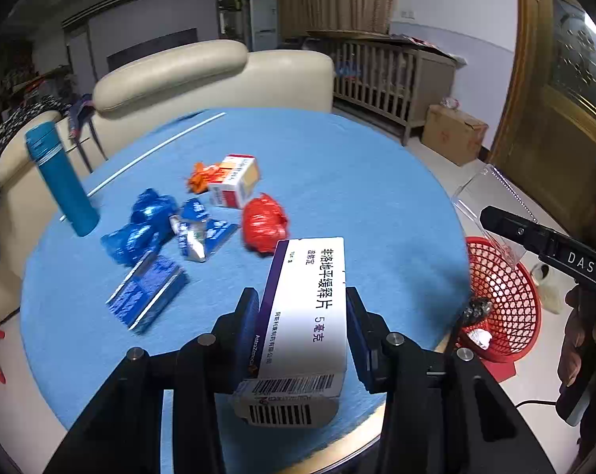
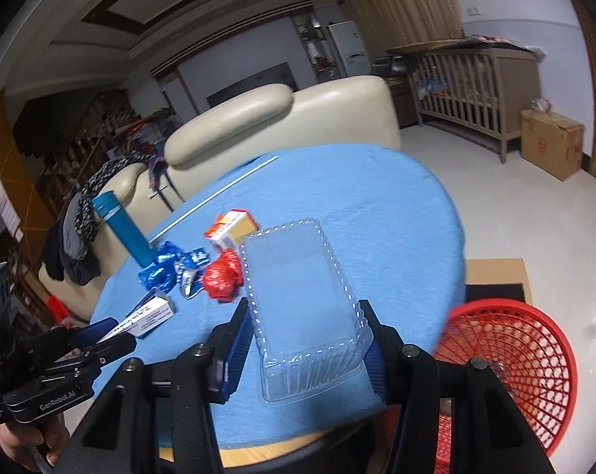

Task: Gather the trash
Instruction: 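Carry the clear tray into the red basket and release it while the left carries the box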

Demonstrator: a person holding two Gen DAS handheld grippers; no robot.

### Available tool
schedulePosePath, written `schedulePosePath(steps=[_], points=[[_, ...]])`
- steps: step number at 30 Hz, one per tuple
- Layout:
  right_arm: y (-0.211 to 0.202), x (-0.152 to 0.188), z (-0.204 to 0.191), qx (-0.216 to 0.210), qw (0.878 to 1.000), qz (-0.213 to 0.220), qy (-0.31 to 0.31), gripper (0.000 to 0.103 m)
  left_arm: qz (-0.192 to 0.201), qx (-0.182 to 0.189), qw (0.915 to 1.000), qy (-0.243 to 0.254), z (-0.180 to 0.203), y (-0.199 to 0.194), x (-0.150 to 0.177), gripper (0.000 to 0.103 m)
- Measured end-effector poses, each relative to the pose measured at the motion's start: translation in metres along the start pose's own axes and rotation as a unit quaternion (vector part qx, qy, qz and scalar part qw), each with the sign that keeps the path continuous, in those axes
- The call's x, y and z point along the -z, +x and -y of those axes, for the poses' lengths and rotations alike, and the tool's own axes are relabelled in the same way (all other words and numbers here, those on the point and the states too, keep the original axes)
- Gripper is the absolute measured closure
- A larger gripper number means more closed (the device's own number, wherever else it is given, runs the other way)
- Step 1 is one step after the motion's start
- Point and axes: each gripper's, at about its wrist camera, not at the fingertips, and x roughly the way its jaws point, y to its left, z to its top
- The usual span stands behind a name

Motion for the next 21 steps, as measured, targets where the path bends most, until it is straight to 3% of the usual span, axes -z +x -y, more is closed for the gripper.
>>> schedulePosePath(steps=[21], points=[[-0.052, 0.013, 0.104, 0.074, 0.994, 0.033, 0.074, 0.049, -0.012, 0.031, 0.9975, 0.063, 0.075, 0.025, -0.015, 0.058]])
